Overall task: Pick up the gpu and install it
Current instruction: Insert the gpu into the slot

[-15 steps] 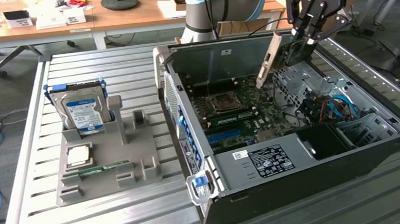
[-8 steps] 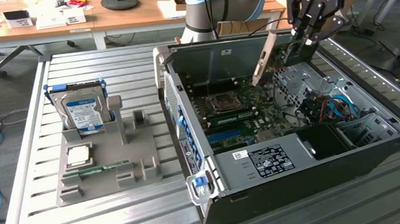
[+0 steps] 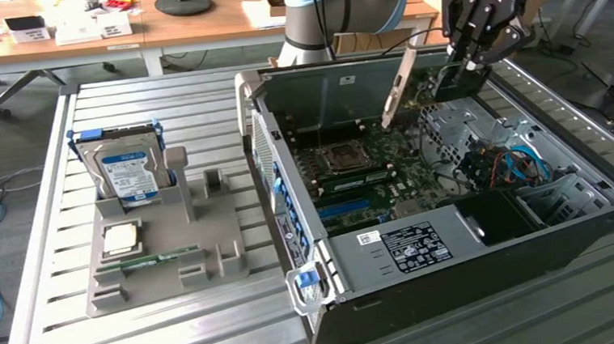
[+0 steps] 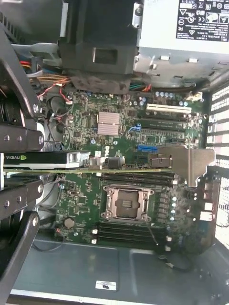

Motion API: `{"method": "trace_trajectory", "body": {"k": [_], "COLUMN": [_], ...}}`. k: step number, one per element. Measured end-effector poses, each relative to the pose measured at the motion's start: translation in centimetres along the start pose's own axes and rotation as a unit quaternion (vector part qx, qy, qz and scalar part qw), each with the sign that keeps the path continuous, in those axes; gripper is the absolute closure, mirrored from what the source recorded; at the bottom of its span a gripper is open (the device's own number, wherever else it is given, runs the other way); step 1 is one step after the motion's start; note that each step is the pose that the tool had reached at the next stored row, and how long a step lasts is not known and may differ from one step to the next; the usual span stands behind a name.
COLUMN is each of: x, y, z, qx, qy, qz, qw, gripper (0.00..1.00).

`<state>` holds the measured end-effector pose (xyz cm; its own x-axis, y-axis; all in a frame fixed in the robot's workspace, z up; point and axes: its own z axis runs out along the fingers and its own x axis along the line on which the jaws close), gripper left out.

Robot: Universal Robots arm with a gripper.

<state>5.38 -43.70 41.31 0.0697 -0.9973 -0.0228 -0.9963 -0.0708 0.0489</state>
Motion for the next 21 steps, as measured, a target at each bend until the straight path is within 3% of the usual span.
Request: {"method": "trace_trajectory", "body": {"k": [1, 2, 5, 6, 15, 21], "x": [0.0, 0.0, 0.0, 0.0, -0.1, -0.1], "y": [0.02, 0.05, 0.3, 0.44, 1.48, 1.51], "z": [0.02, 0.06, 0.14, 0.2, 0.89, 0.9], "qx": [0.0009, 0.0046, 0.0204, 0.0232, 0.0246, 0.0246], "qy": [-0.0001, 0.0, 0.0009, 0.0011, 0.0008, 0.0008], "qz": [0.0, 0.0, 0.0, 0.0, 0.016, 0.017], "qw": [1.0, 1.0, 0.9998, 0.9997, 0.9996, 0.9996], "gripper": [0.73, 0.73, 0.73, 0.73, 0.73, 0.73]}}
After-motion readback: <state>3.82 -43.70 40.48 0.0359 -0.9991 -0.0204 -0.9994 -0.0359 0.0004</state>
